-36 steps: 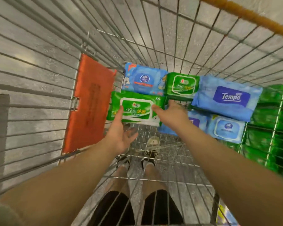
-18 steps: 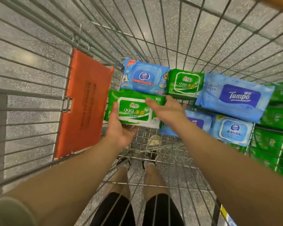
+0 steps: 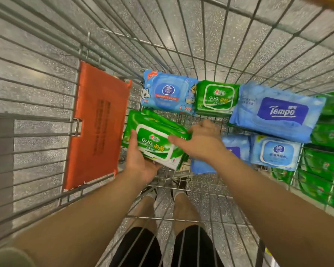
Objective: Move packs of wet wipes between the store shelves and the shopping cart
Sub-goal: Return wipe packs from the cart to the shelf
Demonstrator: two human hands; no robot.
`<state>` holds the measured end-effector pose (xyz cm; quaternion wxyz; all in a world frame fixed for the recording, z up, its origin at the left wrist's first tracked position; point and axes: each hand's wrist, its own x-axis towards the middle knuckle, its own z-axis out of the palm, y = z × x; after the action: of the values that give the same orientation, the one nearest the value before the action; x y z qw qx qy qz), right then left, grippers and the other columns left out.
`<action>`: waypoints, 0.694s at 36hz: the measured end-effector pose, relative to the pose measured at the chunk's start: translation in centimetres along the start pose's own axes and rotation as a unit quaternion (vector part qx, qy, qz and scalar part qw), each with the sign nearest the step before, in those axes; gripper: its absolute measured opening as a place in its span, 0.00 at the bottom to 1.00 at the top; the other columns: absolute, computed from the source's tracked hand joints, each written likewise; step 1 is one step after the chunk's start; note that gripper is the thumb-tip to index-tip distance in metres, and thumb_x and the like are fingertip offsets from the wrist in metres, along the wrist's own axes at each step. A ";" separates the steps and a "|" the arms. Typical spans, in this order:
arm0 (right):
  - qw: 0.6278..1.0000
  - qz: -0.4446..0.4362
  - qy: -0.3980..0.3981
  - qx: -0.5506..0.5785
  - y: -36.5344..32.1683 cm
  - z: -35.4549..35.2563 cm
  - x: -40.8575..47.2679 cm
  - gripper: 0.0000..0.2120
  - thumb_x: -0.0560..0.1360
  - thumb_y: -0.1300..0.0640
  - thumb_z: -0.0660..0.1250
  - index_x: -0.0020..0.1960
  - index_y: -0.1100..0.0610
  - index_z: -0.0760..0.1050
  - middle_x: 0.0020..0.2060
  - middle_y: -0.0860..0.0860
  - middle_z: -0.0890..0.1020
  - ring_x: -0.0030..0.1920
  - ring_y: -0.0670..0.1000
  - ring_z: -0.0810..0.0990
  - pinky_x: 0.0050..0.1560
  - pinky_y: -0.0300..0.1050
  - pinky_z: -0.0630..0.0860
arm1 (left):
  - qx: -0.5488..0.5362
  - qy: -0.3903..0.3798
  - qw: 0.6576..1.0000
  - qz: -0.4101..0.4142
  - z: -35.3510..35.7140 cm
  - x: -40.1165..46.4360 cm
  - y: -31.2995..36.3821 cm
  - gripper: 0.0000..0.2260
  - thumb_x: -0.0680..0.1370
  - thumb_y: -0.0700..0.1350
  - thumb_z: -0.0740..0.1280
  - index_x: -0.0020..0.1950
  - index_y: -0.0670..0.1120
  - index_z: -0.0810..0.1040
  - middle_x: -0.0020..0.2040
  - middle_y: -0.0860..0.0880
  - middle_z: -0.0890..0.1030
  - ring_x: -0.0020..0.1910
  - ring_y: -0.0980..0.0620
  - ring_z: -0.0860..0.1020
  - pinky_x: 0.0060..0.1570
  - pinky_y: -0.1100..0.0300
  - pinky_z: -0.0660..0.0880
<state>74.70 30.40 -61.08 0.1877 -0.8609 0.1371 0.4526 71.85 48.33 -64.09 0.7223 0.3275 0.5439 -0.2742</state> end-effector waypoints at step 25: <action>0.933 -0.117 -0.235 0.246 -2.6 -1.0 4.9 0.29 0.68 0.30 0.72 0.64 0.43 0.77 0.57 0.41 0.84 0.53 0.45 0.85 0.60 0.45 0.76 | -0.131 -0.021 0.991 -0.019 2.0 0.1 -1.3 0.34 0.70 0.74 0.62 0.64 0.50 0.82 0.59 0.40 0.84 0.60 0.36 0.81 0.64 0.35 0.71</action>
<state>79.21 31.98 -64.13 0.4716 -0.6668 0.0946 0.5692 72.08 45.93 -64.05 0.7651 0.2138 0.5657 -0.2209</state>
